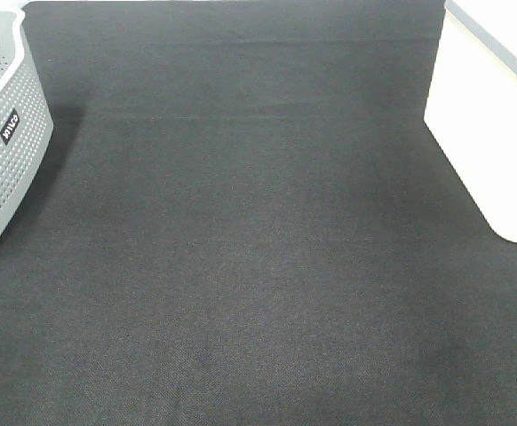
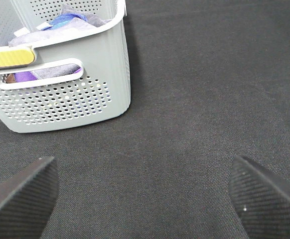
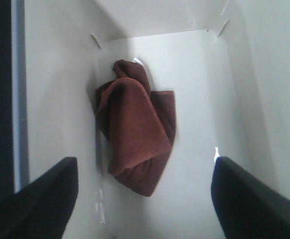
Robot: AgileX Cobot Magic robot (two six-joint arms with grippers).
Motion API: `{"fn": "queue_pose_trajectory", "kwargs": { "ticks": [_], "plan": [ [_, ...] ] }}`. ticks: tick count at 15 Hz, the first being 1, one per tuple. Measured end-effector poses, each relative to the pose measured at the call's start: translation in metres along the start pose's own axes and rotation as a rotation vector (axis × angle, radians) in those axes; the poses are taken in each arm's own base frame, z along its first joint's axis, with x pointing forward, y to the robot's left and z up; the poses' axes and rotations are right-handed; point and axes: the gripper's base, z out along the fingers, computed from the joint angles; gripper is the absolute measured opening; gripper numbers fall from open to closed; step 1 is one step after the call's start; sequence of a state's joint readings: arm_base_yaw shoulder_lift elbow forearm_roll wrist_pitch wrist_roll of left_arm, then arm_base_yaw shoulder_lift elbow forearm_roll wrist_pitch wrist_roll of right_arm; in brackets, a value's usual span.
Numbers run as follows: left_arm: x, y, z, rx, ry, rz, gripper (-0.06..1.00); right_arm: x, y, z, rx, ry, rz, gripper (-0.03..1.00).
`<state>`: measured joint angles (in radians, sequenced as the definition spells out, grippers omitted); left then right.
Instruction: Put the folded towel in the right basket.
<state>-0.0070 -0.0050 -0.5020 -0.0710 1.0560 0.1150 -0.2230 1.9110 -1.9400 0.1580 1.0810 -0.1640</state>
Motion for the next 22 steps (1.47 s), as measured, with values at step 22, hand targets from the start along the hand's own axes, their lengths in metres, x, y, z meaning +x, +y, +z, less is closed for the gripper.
{"fn": "queue_pose_trajectory", "kwargs": {
  "ticks": [22],
  "plan": [
    [0.0,0.0,0.0,0.0,0.0,0.0,0.88,0.161,0.073,-0.129,-0.047,0.154,-0.109,0.72]
  ]
}}
